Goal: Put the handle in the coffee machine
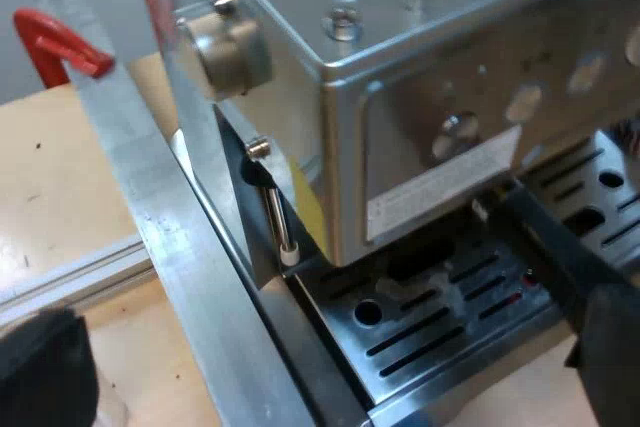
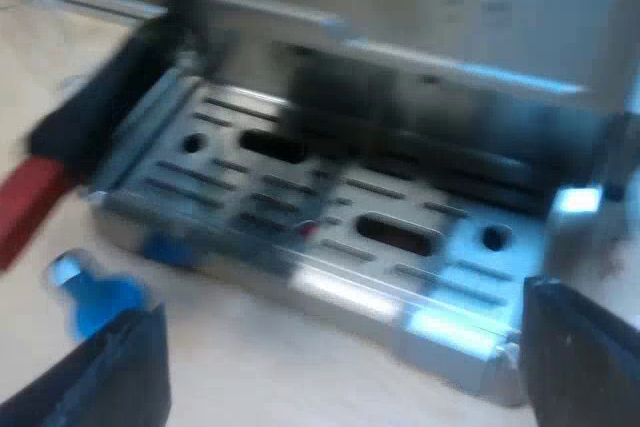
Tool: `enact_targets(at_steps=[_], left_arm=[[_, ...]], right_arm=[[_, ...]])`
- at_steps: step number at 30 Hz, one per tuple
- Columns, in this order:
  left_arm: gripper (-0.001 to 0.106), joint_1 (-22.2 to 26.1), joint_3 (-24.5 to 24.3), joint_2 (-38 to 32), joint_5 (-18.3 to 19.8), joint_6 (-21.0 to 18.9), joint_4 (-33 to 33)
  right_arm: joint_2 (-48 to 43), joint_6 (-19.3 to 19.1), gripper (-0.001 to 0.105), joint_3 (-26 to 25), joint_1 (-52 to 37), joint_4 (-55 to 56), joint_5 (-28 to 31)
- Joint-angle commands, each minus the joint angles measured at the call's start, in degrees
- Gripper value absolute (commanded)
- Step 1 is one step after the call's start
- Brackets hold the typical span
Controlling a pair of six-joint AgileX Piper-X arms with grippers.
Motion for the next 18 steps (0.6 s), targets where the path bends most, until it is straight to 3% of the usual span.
enact_targets(at_steps=[1, 4, 9, 16, 18], left_arm=[[0.104, 0.1, -1.8, -0.2, -3.5, -2.3, -0.9], [0.104, 0.1, -3.8, -0.2, -6.5, -2.3, -0.7], [0.104, 0.1, -7.4, -0.8, -6.6, -2.3, -1.2], [0.104, 0.1, -7.5, -4.1, -6.6, -2.3, 0.1], [0.104, 0.1, -7.5, -4.6, -6.6, -2.3, 0.1]], right_arm=[[1.0, -2.3, 0.073, -2.7, -11.8, 1.7, -7.0], [1.0, -4.0, 0.073, -2.7, -20.8, 1.9, -9.2], [0.8, -7.0, 0.073, -2.7, -34.7, 4.1, -15.7], [-1.1, -11.6, 0.073, -2.7, -51.4, 6.9, -21.6], [-1.7, -12.4, 0.073, -2.7, -52.5, 7.0, -21.9]])
